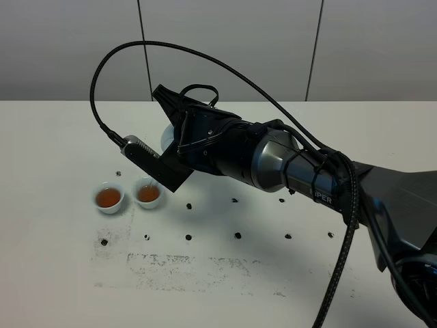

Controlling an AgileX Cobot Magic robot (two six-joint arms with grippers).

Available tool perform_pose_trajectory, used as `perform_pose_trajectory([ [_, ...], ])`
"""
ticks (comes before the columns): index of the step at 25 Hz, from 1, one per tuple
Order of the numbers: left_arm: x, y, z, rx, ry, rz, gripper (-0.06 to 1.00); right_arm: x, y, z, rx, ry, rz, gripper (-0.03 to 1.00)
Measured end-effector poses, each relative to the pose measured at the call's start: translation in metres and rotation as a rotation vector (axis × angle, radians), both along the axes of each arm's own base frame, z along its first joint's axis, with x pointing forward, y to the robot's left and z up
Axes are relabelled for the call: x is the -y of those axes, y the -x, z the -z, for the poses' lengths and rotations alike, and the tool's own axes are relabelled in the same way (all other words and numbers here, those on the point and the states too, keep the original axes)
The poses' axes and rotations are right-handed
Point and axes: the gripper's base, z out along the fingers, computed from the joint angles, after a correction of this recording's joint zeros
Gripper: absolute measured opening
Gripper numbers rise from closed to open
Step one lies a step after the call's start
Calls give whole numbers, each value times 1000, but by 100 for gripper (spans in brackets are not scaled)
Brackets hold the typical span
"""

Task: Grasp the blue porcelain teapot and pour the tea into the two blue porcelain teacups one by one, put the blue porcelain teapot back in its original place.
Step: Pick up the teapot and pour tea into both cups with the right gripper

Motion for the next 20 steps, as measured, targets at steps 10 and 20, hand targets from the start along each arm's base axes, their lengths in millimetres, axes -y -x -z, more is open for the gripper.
perform_pose_trajectory([
  [10, 0, 0, 0, 0, 0, 0, 30, 0, 0, 0, 1, 1, -1, 3],
  [20, 0, 0, 0, 0, 0, 0, 30, 0, 1, 1, -18, -13, 7, 3],
])
